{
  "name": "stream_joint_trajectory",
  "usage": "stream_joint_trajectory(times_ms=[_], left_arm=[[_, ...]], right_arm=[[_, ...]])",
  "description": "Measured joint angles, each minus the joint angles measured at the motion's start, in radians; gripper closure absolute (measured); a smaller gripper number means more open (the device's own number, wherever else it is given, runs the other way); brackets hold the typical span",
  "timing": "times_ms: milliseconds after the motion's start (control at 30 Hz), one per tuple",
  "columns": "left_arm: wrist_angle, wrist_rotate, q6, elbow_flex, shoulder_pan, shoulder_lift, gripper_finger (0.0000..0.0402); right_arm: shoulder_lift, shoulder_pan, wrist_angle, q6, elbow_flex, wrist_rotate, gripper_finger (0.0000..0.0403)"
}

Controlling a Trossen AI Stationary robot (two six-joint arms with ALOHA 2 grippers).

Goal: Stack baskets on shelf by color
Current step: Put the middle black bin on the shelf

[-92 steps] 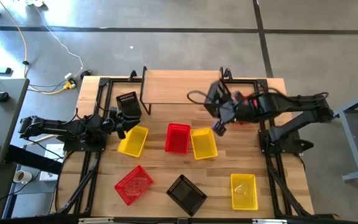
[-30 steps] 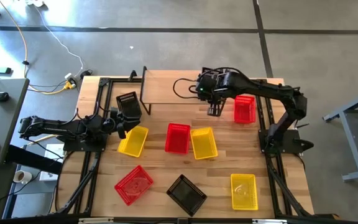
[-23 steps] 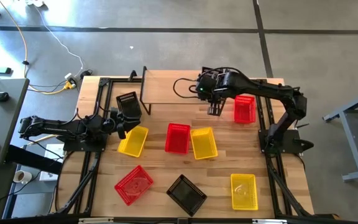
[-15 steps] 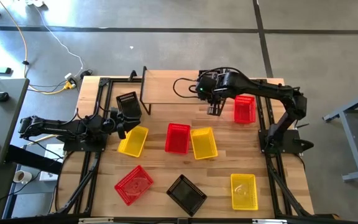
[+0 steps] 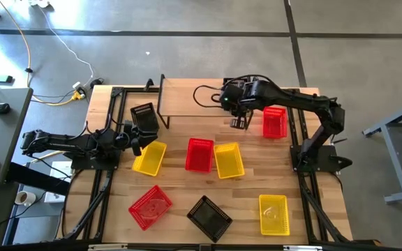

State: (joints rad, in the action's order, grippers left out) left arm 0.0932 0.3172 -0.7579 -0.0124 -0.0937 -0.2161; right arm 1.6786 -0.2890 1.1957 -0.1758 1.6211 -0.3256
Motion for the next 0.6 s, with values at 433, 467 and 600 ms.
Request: stream_joint_trajectory(times_ms=[433,467,600], left_arm=[[-0.034,0.0,0.002,0.0,0.0,0.0,0.0264],[-0.037,0.0,0.002,0.0,0.0,0.0,0.0264],[-0.04,0.0,0.002,0.0,0.0,0.0,0.0264]], right_arm=[[-0.003,0.002,0.024,0.064,0.021,0.004,0.0337],[-0.003,0.002,0.022,0.065,0.034,0.004,0.0337],[-0.004,0.002,0.041,0.065,0.096,0.004,0.0337]])
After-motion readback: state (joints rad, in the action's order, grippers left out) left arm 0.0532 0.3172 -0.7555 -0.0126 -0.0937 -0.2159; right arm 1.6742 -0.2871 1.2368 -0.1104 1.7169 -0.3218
